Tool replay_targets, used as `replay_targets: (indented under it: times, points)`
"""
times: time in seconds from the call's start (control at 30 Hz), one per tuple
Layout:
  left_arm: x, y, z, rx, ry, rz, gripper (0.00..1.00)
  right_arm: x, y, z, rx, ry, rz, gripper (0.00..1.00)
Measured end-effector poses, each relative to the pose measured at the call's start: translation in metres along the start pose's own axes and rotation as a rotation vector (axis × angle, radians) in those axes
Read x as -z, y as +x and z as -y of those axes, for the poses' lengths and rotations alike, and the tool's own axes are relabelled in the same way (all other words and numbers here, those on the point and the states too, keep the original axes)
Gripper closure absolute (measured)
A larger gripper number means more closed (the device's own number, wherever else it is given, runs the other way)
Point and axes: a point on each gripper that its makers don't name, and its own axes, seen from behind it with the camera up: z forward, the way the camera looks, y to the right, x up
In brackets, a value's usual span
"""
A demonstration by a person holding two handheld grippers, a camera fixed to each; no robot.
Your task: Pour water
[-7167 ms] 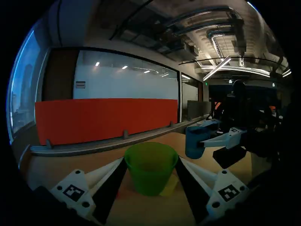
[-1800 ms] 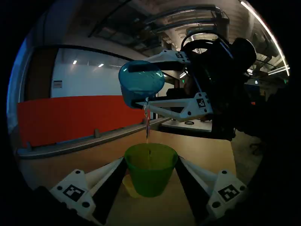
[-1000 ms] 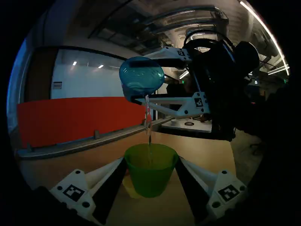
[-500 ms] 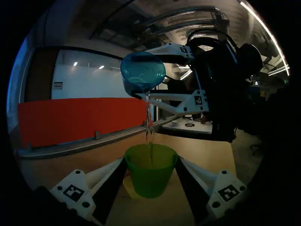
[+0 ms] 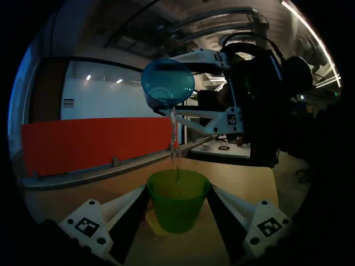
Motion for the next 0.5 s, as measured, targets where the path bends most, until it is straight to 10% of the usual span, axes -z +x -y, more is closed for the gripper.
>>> replay_targets:
  times: [0.5]
  points:
    - [-0.0003,0.0036,-0.0031,0.003,-0.005,-0.005,0.13,-0.0018,0.0075,-0.0058,0.079,-0.014,-0.005,0.11]
